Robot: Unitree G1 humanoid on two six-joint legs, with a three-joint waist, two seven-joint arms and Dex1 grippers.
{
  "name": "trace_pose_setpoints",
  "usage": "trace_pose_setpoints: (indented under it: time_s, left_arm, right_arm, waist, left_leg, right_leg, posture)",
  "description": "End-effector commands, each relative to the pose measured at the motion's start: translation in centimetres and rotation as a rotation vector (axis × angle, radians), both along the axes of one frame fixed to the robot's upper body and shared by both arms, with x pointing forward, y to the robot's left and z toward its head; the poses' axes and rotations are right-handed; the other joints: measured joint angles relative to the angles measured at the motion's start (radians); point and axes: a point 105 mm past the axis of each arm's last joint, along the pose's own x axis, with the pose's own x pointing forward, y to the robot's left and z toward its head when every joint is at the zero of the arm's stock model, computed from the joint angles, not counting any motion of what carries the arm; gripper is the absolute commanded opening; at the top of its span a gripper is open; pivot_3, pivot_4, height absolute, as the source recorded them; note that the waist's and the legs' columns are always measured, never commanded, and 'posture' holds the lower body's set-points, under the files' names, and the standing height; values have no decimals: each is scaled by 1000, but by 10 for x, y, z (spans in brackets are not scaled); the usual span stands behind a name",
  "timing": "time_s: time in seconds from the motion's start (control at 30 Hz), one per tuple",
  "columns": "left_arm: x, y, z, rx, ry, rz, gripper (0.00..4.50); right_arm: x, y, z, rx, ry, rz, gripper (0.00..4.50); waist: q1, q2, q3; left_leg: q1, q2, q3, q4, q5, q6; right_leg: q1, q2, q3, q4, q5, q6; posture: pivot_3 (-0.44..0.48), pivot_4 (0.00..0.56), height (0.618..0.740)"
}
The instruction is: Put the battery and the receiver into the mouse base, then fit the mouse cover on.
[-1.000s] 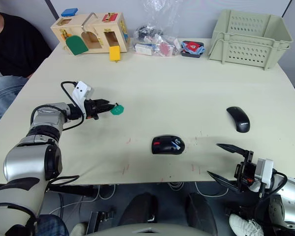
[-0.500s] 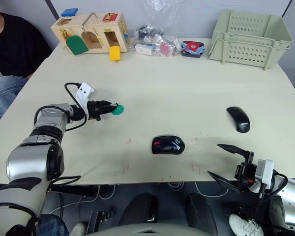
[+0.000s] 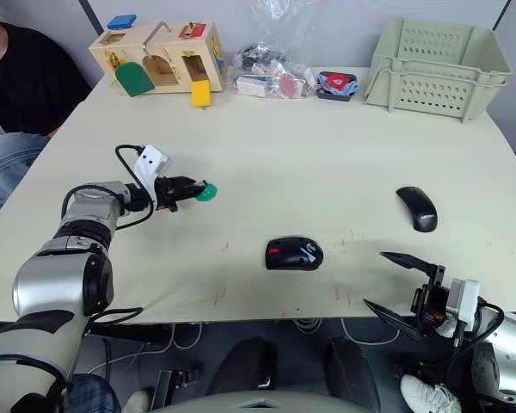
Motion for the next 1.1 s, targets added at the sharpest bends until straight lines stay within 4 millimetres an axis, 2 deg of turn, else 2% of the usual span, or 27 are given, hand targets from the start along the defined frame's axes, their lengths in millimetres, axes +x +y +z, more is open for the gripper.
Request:
trace_pose_setpoints:
  time_s: [0.03,0.07,0.23,0.47,0.83,1.1]
  left_arm:
    - [2,0,4,7,-13,0,183]
    - [2,0,4,8,-14,2,15]
    - [2,3,5,-1,-21,13,15]
    - [-1,16,22,-79,-72,34,15]
    - [-15,30,40,-118,-126,-35,15]
    - [-26,18,52,-120,-159,-194,15]
  right_arm:
    - [-1,0,8,-5,-39,3,4500]
    - [-1,0,8,-4,-39,4,4500]
    - [-1,1,8,-3,-37,8,4500]
    - [1,3,7,0,-37,18,4500]
    - [6,7,14,2,-49,59,4500]
    - [10,13,26,11,-67,99,4500]
  waist:
    - [0,0,0]
    - [0,0,0]
    - [0,0,0]
    - [-1,0,0]
    - [1,0,0]
    - [0,0,0]
  left_leg:
    - [0,0,0,0,0,0]
    - [0,0,0,0,0,0]
    - [0,0,0,0,0,0]
    - [0,0,0,0,0,0]
    - [0,0,0,0,0,0]
    - [0,0,0,0,0,0]
  right_leg:
    - [0,0,0,0,0,0]
    - [0,0,0,0,0,0]
    - [0,0,0,0,0,0]
    - [0,0,0,0,0,0]
    - [0,0,0,1,0,0]
    - [0,0,0,1,0,0]
  posture:
    - [0,150,740]
    - [0,150,740]
    - [0,150,740]
    - [0,150,740]
    - [0,150,740]
    - [0,150,740]
